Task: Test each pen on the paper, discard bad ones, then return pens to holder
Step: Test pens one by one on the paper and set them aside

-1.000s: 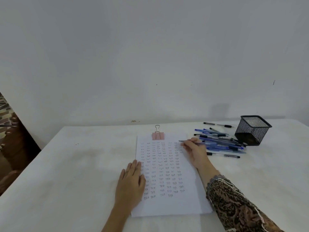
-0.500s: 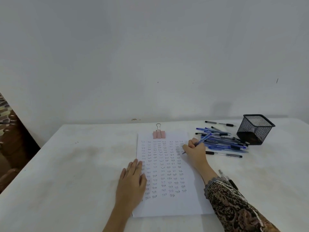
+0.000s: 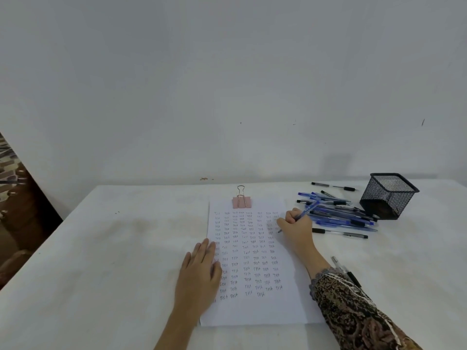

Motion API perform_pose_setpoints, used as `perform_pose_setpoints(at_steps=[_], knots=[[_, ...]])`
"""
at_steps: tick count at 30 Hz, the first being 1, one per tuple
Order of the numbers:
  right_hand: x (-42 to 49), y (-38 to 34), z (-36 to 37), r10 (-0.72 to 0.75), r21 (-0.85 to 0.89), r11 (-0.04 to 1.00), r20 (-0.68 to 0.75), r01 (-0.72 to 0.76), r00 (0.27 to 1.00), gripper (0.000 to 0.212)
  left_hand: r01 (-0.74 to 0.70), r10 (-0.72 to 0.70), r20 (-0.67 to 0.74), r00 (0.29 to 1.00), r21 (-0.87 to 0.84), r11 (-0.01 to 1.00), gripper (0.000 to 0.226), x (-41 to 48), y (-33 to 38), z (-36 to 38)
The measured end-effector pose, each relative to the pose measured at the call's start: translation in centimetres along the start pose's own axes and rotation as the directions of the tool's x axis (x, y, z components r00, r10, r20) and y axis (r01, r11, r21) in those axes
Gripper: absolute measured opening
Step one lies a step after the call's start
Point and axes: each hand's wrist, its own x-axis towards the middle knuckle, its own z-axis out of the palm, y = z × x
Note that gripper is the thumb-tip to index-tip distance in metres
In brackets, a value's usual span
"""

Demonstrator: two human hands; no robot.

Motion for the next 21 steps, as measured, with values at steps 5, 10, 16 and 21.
perform_pose_setpoints(at_steps=[5,10,16,21], knots=[[0.18,0.32,-0.07,0.005,-0.006,1.000,0.025,-0.005,1.000,0.050,0.000,0.000,0.005,1.000,0.027,1.000,0.091,0.04,-0.20,0.18],[0.12,0.51,-0.21,-0.025,-0.010,1.000,-0.019,0.024,1.000,0.052,0.004,-0.004,0.005,1.000,0.019,1.000,0.091,0.02,-0.04,0.11],[0.20,0.36,-0.37,0.000,-0.022,1.000,0.003,0.000,1.000,0.050,0.003,-0.003,0.001,1.000,0.003,1.000,0.091,-0.01,-0.13,0.21],[0.07,0.24,-0.22,-0.007,-0.003,1.000,-0.023,0.007,1.000,0.051,0.006,-0.006,-0.002,1.000,0.005,1.000,0.091,0.06,-0.08,0.22]])
